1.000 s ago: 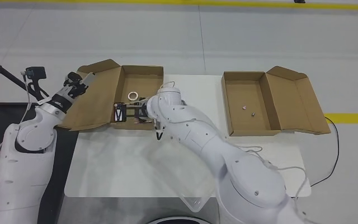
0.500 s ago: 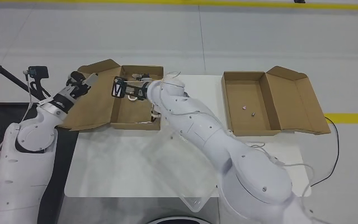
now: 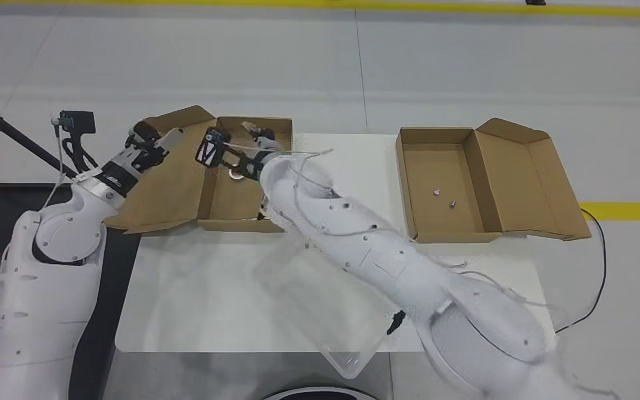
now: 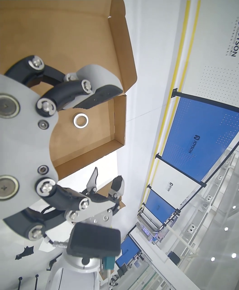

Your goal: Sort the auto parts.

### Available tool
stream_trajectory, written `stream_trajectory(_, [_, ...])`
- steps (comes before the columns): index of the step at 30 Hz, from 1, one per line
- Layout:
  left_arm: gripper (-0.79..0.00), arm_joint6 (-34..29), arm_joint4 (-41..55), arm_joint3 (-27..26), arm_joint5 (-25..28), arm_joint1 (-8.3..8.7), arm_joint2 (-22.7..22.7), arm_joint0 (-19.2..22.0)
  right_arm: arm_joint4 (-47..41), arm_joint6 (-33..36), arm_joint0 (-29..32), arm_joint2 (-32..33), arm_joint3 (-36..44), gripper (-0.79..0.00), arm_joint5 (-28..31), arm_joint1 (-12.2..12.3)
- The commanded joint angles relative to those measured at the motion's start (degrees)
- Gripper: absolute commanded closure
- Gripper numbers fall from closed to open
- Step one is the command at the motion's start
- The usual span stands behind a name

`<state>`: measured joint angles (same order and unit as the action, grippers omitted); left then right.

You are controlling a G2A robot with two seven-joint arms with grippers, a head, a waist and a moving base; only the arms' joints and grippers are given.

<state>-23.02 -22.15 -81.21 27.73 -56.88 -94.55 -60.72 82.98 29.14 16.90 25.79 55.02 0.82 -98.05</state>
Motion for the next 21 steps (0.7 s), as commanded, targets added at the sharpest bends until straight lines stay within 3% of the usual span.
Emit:
stream_trajectory(1, [-0.785,0.13,0.22,0.36,0.16,0.03,0.01,0.24,4.69,5.35,5.32,4.43,12.38,-0.459,0.7,4.07])
stream_trajectory(4, [-0.785,0.08,0.64,0.8,0.45,0.05,0.23,0.48,12.24,12.99,15.71,12.19,30.27,-0.456,4.78,9.38])
stream_trajectory(7, [-0.785,-0.33,0.83,0.74,1.18,0.02,1.02,0.68,18.08,16.98,26.49,19.77,45.24,-0.459,10.3,13.13])
stream_trajectory(14, [-0.785,-2.54,0.12,0.27,6.33,-0.08,4.49,1.52,23.18,16.27,45.25,32.44,65.33,-0.474,17.67,17.25])
stream_trajectory(16, [-0.785,-3.68,-0.02,0.54,8.97,-0.02,5.36,1.96,21.34,15.43,49.24,35.22,68.65,-0.554,20.8,17.92])
stream_trajectory(19, [-0.785,-4.48,0.11,1.09,11.62,0.03,6.31,2.46,16.49,15.33,53.41,39.7,71.26,-0.751,25.61,18.67])
stream_trajectory(21, [-0.785,-4.8,0.45,1.54,12.75,0.06,6.76,2.81,11.59,16.5,55.16,42.32,71.86,-0.785,29.79,19.08])
